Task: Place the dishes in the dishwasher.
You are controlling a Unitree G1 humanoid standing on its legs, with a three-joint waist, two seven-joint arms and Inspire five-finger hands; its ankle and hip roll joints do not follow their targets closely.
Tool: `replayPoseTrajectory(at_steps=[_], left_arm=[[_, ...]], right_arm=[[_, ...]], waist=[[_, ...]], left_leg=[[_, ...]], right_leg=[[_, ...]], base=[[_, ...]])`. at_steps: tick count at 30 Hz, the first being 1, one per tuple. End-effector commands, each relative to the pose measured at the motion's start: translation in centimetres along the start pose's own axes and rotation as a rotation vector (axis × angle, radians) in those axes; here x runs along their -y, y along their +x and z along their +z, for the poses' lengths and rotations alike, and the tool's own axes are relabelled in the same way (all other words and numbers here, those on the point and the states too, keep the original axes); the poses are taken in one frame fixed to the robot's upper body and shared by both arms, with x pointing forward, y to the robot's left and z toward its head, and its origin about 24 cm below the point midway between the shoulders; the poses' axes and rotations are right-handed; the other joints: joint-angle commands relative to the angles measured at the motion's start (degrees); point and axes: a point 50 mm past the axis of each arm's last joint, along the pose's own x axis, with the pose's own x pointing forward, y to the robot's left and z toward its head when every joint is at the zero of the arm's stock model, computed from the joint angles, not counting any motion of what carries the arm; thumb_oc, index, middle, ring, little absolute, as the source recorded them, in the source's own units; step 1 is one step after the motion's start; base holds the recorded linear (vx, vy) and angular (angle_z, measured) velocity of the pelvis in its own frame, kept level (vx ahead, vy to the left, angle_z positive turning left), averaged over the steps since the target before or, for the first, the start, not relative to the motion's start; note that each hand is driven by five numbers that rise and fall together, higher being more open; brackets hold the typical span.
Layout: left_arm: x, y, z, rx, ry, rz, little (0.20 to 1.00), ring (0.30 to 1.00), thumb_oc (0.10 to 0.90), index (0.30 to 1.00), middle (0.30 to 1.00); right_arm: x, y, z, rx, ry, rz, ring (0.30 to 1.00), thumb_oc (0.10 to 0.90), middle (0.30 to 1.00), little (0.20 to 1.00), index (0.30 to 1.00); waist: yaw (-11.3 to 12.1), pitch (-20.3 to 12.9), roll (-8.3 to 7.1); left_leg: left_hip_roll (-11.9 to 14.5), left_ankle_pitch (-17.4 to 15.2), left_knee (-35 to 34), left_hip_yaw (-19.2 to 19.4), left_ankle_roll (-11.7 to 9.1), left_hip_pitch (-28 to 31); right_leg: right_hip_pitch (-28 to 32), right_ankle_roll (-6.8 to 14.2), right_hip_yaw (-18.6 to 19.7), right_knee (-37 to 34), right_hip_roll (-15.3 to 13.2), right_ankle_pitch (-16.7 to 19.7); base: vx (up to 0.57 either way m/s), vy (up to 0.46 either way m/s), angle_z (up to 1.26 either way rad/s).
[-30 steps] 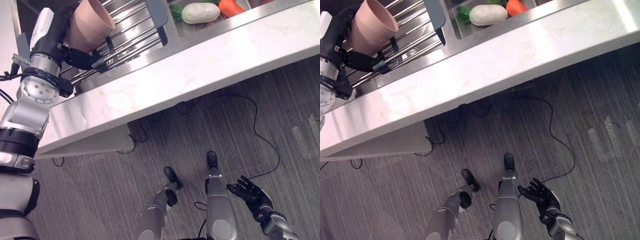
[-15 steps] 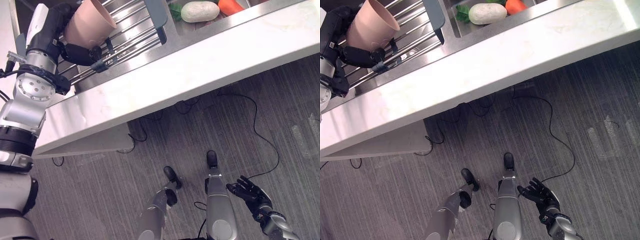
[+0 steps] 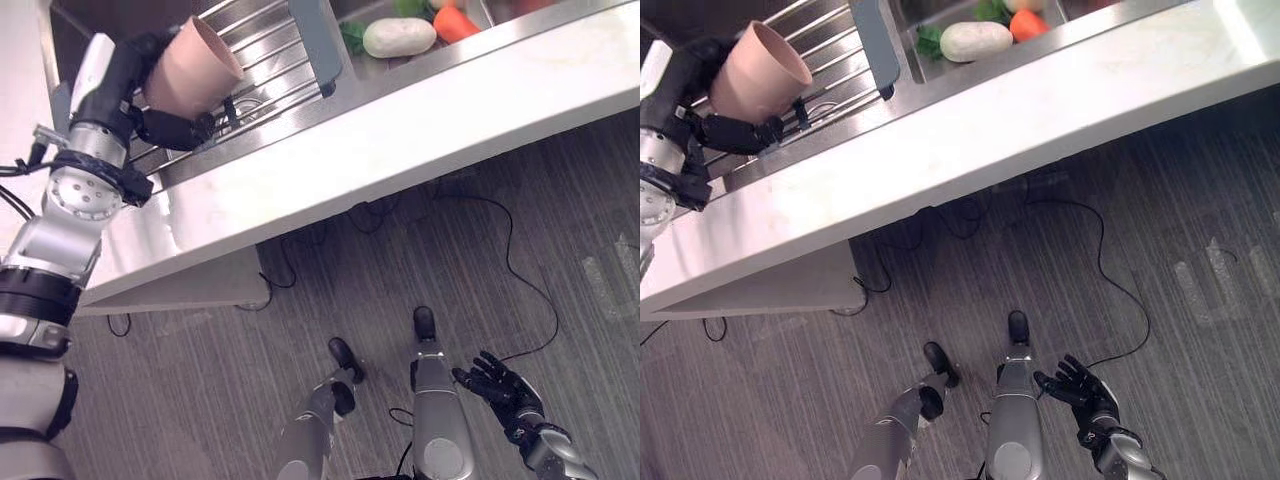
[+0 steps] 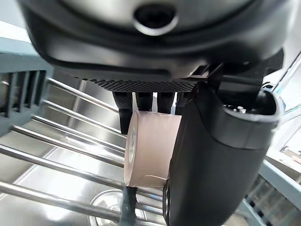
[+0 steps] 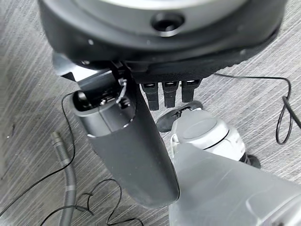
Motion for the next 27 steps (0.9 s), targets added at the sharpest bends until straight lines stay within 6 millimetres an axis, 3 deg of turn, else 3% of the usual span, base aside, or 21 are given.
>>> replayPoseTrajectory(at_steps=[1, 6, 15, 18, 20, 22, 23, 24, 27], left_arm=[[-7.9, 0.2, 4.7, 0.276, 0.123, 0.374, 0.300, 0.300, 0.400, 0.300, 0.300], [-10.8, -1.2, 6.2, 0.382, 0.225, 0.571, 0.300, 0.300, 0.400, 0.300, 0.300], [-12.0, -3.2, 5.3, 0.369, 0.286, 0.624, 0.300, 0.300, 0.400, 0.300, 0.300], [-13.4, -4.1, 4.8, 0.346, 0.245, 0.634, 0.300, 0.300, 0.400, 0.300, 0.300], [-14.0, -6.2, 2.7, 0.268, 0.191, 0.623, 0.300, 0.300, 0.400, 0.300, 0.300], [-13.5, -8.2, 0.9, 0.213, 0.149, 0.613, 0.300, 0.300, 0.400, 0.300, 0.300], [-13.2, -8.4, 0.7, 0.206, 0.134, 0.612, 0.300, 0.300, 0.400, 0.300, 0.300], [-12.1, -8.4, 0.2, 0.200, 0.089, 0.580, 0.300, 0.300, 0.400, 0.300, 0.300], [-9.4, -8.1, 0.1, 0.214, 0.031, 0.525, 0.300, 0.300, 0.400, 0.300, 0.300]], right_arm=[[1.1, -1.3, -0.8, 0.028, 0.027, -0.028, 0.900, 0.800, 0.900, 0.900, 0.900], [2.1, -2.0, -2.3, -0.019, 0.094, -0.093, 0.900, 0.800, 0.900, 0.900, 0.900], [4.8, -3.8, -5.0, -0.136, 0.095, -0.197, 0.900, 0.800, 0.900, 0.900, 0.900], [5.0, -4.2, -6.0, -0.204, 0.043, -0.170, 0.900, 0.800, 0.900, 0.900, 0.900], [3.9, -3.9, -6.5, -0.252, -0.062, -0.070, 0.900, 0.800, 0.900, 0.900, 0.900], [3.7, -4.0, -6.8, -0.279, -0.164, -0.033, 0.900, 0.800, 0.900, 0.900, 0.900], [3.7, -3.8, -6.5, -0.258, -0.154, -0.057, 0.900, 0.800, 0.900, 0.900, 0.900], [3.9, -3.5, -6.0, -0.230, -0.080, -0.109, 0.900, 0.800, 0.900, 0.900, 0.900], [3.9, -3.4, -5.9, -0.204, -0.012, -0.121, 0.900, 0.800, 0.900, 0.900, 0.900]], waist=[[-1.35, -0.81, 1.71], [-0.07, -5.15, 2.41], [2.18, -13.18, 3.53], [4.56, -16.72, 3.48], [7.90, -18.22, 2.65], [9.85, -18.70, 2.34], [10.11, -18.68, 2.06], [9.96, -18.85, 0.52], [9.37, -18.70, -2.19]], left_leg=[[3.77, -5.68, 6.79, -7.04, -6.06, -1.97], [4.50, -5.95, 6.79, -7.07, -6.62, 1.43], [4.49, -6.75, 6.79, -7.81, -7.29, 7.50], [4.23, -7.47, 6.79, -9.07, -7.34, 9.19], [4.53, -7.72, 6.79, -10.64, -7.73, 9.95], [8.41, -3.90, 6.79, -9.50, -10.12, 6.81], [9.82, -2.80, 6.79, -7.39, -10.40, 6.67], [10.05, -3.54, 6.79, -4.04, -10.39, 9.65], [9.17, -3.09, 6.79, 1.49, -8.89, 13.78]], right_leg=[[2.43, 4.78, -3.03, 4.50, -3.50, -7.60], [7.32, 3.83, -5.91, 4.50, -3.46, -9.61], [15.29, 2.80, -8.78, 4.50, -3.00, -13.06], [17.39, 2.28, -9.68, 4.50, -2.03, -14.58], [19.11, 1.24, -11.72, 4.50, -0.69, -16.34], [20.63, 0.70, -15.19, 4.50, -0.40, -17.69], [21.22, 0.59, -17.42, 4.50, -0.92, -17.72], [22.28, 0.55, -19.21, 4.50, -1.75, -18.41], [22.26, -0.01, -22.30, 4.50, -3.13, -16.89]], base=[[-0.03, -0.056, 0.30], [0.00, -0.038, 0.25], [0.07, -0.023, 0.17], [-0.03, -0.173, 0.18], [-0.24, -0.311, 0.37], [-0.42, -0.190, 1.06], [-0.49, -0.089, 1.82], [-0.48, -0.024, 2.11], [-0.33, 0.081, 1.92]])
